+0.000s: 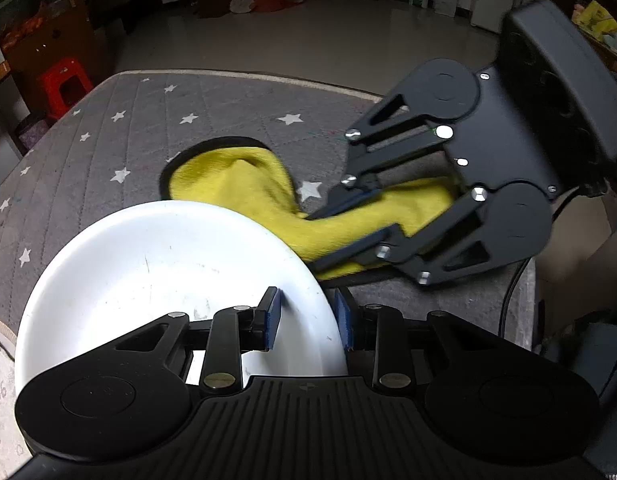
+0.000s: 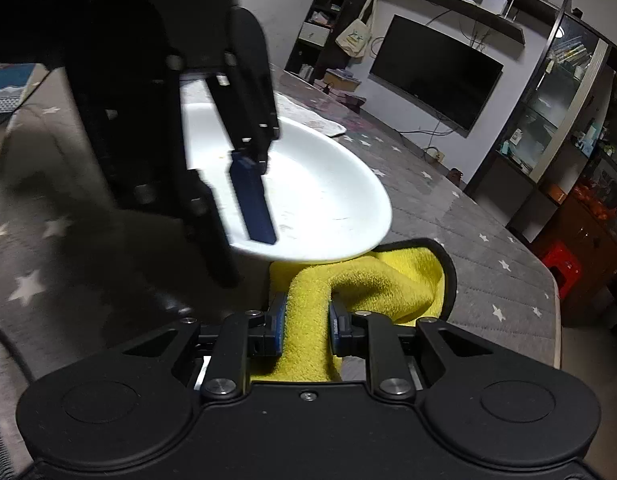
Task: Clean bowl
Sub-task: 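Keep wiping the bowl interior with the right gripper's cloth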
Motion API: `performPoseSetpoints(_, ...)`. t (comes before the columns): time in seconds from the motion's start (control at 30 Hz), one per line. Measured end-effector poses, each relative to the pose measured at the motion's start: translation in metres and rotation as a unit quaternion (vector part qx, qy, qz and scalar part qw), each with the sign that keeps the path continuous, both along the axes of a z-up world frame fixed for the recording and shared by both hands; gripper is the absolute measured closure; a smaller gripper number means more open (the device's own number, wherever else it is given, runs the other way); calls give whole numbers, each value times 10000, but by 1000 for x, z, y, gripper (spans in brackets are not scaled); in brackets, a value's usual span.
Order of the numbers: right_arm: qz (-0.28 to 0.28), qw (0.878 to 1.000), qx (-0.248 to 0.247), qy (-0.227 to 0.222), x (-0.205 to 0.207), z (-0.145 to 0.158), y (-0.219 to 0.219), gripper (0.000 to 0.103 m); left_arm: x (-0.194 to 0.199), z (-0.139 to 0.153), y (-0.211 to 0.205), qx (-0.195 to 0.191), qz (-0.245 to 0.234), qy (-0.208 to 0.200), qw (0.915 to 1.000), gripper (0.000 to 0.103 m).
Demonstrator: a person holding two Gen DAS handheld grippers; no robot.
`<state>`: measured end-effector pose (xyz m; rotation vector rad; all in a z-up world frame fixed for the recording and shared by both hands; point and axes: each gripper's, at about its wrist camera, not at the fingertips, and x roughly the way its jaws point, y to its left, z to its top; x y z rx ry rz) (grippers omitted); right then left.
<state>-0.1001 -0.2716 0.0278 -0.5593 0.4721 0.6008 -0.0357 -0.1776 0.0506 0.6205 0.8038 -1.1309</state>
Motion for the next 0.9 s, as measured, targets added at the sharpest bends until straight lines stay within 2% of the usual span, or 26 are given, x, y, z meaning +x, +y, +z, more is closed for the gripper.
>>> performPoseSetpoints(0.17,46,10000,-42,-12,-9,1,-1,81,-10,-1,4,16,-252,-37,9997,76)
performPoseSetpoints(0.5,36,9999,-70,-93,12,2,-3,81,-24,0,16,79,-679,-22,9977,76)
performPoseSetpoints(0.9,-44,9998,-116,-170,47,-3,-5,81,-24,3,23,59,-634,159,9978,76)
